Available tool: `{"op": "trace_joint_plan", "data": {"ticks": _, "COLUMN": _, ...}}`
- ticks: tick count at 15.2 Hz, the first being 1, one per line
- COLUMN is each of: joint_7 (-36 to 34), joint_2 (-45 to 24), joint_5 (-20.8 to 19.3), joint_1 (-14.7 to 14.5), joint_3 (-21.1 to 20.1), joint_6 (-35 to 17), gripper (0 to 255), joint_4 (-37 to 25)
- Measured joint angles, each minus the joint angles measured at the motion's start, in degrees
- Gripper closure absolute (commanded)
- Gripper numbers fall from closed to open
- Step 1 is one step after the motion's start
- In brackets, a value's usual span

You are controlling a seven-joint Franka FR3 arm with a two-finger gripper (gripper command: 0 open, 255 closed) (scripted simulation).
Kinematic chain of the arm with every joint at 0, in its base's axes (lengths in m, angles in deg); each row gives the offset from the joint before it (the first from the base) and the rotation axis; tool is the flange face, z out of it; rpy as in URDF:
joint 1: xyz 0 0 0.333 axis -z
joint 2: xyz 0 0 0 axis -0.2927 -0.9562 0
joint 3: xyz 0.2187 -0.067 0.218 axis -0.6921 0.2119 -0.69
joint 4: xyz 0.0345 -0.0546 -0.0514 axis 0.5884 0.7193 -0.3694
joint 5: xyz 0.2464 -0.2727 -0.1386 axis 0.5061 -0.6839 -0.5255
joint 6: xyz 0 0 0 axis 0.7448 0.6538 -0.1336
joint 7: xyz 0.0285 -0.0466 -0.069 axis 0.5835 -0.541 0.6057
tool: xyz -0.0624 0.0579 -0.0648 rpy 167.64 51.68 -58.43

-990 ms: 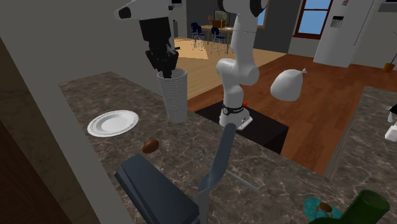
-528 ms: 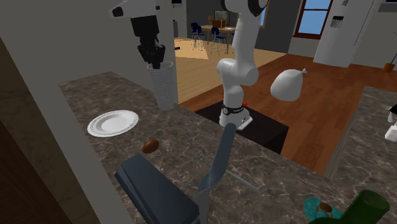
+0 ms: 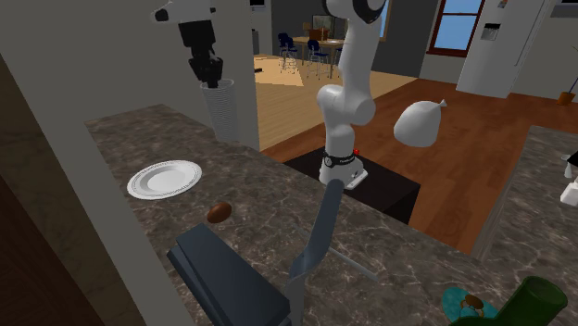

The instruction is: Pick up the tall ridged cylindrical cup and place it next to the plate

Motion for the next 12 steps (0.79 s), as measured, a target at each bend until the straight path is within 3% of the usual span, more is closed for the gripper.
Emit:
{"op": "trace_joint_plan", "data": {"ticks": 9, "joint_7": 12.55, "joint_2": -2.59, "joint_5": -2.29, "joint_1": 5.16, "joint_3": 7.6, "joint_6": 1.18, "gripper": 255, "joint_4": -2.93}}
{"op": "trace_joint_plan", "data": {"ticks": 12, "joint_7": 16.84, "joint_2": -5.8, "joint_5": -2.5, "joint_1": 6.89, "joint_3": 10.12, "joint_6": 2.15, "gripper": 255, "joint_4": -6.87}}
